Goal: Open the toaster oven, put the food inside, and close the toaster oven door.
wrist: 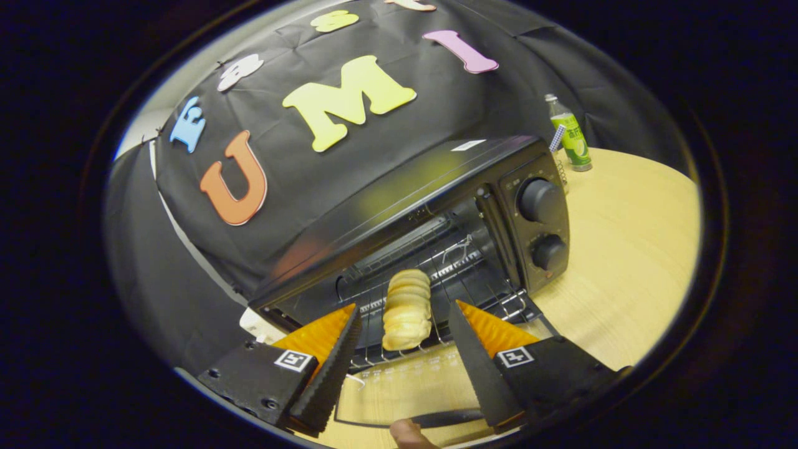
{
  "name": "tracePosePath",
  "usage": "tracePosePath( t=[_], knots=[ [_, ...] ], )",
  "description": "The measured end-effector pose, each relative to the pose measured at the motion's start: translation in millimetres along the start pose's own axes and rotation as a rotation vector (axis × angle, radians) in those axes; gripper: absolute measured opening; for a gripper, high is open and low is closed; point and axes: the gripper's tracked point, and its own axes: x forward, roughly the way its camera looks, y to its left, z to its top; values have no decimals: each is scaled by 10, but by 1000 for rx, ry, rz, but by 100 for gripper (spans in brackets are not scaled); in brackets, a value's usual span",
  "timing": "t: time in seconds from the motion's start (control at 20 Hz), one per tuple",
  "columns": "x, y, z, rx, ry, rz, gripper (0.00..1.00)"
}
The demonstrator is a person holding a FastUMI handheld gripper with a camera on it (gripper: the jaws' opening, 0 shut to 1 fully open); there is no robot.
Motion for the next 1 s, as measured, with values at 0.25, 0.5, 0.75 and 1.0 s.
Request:
tracePosePath(
  t=[0.25,0.5,0.75,1.0],
  knots=[
    [-662,-95,-410,-72,4,15,95],
    [-834,-469,-904,-213,103,-57,95],
    [-842,-566,-1269,-239,219,-87,95],
    [-798,-536,-1350,-365,213,-120,96]
  ],
)
